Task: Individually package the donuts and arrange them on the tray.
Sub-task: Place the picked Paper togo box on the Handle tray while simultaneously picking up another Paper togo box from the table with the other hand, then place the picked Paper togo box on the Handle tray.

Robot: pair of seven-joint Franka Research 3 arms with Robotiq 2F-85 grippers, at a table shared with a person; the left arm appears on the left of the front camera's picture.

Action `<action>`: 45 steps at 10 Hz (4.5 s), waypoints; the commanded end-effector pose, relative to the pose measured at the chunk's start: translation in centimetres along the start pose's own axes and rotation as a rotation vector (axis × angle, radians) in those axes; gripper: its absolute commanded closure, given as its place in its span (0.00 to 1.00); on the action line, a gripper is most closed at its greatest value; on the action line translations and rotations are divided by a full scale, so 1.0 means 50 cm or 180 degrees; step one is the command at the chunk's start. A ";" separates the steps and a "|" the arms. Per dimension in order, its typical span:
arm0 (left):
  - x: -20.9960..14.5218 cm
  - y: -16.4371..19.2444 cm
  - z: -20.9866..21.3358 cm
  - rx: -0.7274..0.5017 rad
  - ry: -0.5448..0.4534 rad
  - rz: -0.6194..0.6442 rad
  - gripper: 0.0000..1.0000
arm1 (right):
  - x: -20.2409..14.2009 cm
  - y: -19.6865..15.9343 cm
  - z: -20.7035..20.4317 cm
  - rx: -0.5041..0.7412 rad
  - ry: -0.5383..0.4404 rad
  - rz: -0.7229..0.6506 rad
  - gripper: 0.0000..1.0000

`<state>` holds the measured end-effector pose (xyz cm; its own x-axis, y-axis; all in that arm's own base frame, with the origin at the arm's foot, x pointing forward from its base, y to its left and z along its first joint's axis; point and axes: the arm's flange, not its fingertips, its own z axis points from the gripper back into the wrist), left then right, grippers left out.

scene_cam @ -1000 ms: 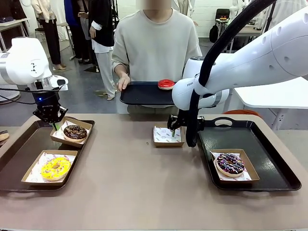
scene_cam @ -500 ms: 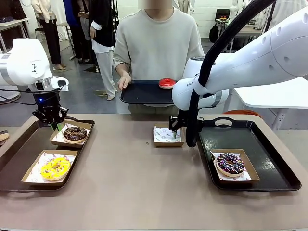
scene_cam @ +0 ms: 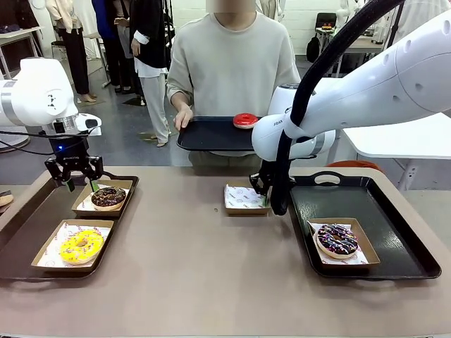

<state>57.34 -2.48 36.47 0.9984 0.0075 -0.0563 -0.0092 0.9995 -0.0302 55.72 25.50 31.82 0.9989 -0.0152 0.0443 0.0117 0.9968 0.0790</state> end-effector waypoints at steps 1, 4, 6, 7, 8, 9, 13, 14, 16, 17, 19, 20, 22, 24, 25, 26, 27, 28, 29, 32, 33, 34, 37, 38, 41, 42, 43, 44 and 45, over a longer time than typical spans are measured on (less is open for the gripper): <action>0.009 -0.004 0.010 0.0027 0.0039 -0.0004 0.00 | -0.002 -0.010 -0.009 0.0043 0.0011 -0.0018 1.00; 0.006 -0.001 0.018 -0.0023 0.0047 0.0005 0.03 | -0.004 -0.007 -0.006 -0.0016 -0.0012 -0.0036 1.00; 0.000 0.007 0.029 -0.0108 0.0058 0.0009 0.00 | -0.007 0.002 0.016 -0.0025 -0.0058 -0.0090 1.00; -0.012 0.019 0.047 -0.0313 0.0085 -0.0050 0.00 | -0.010 0.009 0.044 -0.0034 -0.0059 -0.0131 1.00; -0.035 0.051 0.086 -0.0814 0.0179 -0.0182 0.00 | -0.013 0.020 0.096 -0.0022 -0.0097 -0.0109 1.00; -0.060 0.091 0.127 -0.1255 0.0207 -0.0175 0.00 | -0.011 0.030 0.141 -0.0116 -0.0125 -0.0120 1.00; -0.197 0.304 0.231 -0.2918 0.0056 0.0131 0.00 | 0.051 0.063 0.269 -0.0307 -0.0093 -0.0141 1.00; -0.218 0.355 0.232 -0.3229 0.0059 0.0159 0.00 | 0.071 0.072 0.294 -0.0321 -0.0024 -0.0131 1.00; -0.252 0.444 0.206 -0.3626 0.0003 0.0320 0.00 | 0.104 0.088 0.334 -0.0307 0.0029 -0.0181 1.00; -0.263 0.475 0.184 -0.3725 -0.0035 0.0431 0.00 | 0.110 0.099 0.339 -0.0293 0.0052 -0.0164 1.00; -0.270 0.505 0.136 -0.3848 -0.0004 0.0662 0.00 | 0.120 0.115 0.330 -0.0235 0.0130 -0.0155 1.00; -0.269 0.516 0.115 -0.3902 0.0024 0.0796 0.00 | 0.121 0.119 0.326 -0.0215 0.0148 -0.0148 1.00; -0.267 0.530 0.102 -0.3957 0.0004 0.0912 0.00 | 0.124 0.120 0.315 -0.0232 0.0165 -0.0176 1.00; -0.270 0.531 0.089 -0.3886 0.0088 0.0823 0.00 | 0.113 0.115 0.307 -0.0227 0.0132 -0.0084 1.00; -0.270 0.531 0.089 -0.3886 0.0088 0.0823 0.00 | 0.113 0.115 0.307 -0.0227 0.0132 -0.0084 1.00; -0.270 0.531 0.089 -0.3886 0.0088 0.0823 0.00 | 0.113 0.115 0.307 -0.0227 0.0132 -0.0084 1.00; -0.270 0.531 0.089 -0.3886 0.0088 0.0823 0.00 | 0.113 0.115 0.307 -0.0227 0.0132 -0.0084 1.00; -0.270 0.531 0.089 -0.3886 0.0088 0.0823 0.00 | 0.113 0.115 0.307 -0.0227 0.0132 -0.0084 1.00; -0.270 0.531 0.089 -0.3886 0.0088 0.0823 0.00 | 0.113 0.115 0.307 -0.0227 0.0132 -0.0084 1.00; -0.270 0.531 0.089 -0.3886 0.0088 0.0823 0.00 | 0.113 0.115 0.307 -0.0227 0.0132 -0.0084 1.00; -0.270 0.531 0.089 -0.3886 0.0088 0.0823 0.00 | 0.113 0.115 0.307 -0.0227 0.0132 -0.0084 1.00; -0.270 0.531 0.089 -0.3886 0.0088 0.0823 0.00 | 0.113 0.115 0.307 -0.0227 0.0132 -0.0084 1.00; -0.270 0.531 0.089 -0.3886 0.0088 0.0823 0.00 | 0.113 0.115 0.307 -0.0227 0.0132 -0.0084 1.00; -0.270 0.531 0.089 -0.3886 0.0088 0.0823 0.00 | 0.113 0.115 0.307 -0.0227 0.0132 -0.0084 1.00; -0.270 0.531 0.089 -0.3886 0.0088 0.0823 0.00 | 0.113 0.115 0.307 -0.0227 0.0132 -0.0084 1.00; -0.270 0.531 0.089 -0.3886 0.0088 0.0823 0.00 | 0.113 0.115 0.307 -0.0227 0.0132 -0.0084 1.00; -0.270 0.531 0.089 -0.3886 0.0088 0.0823 0.00 | 0.113 0.115 0.307 -0.0227 0.0132 -0.0084 1.00; -0.270 0.531 0.089 -0.3886 0.0088 0.0823 0.00 | 0.113 0.115 0.307 -0.0227 0.0132 -0.0084 1.00; -0.270 0.531 0.089 -0.3886 0.0088 0.0823 0.00 | 0.113 0.115 0.307 -0.0227 0.0132 -0.0084 1.00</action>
<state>43.98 24.08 40.81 0.9571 0.1885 -0.2202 -0.2678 0.2846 -0.9205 60.77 30.02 47.72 0.9992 -0.0387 0.0005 0.0387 0.9992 0.0086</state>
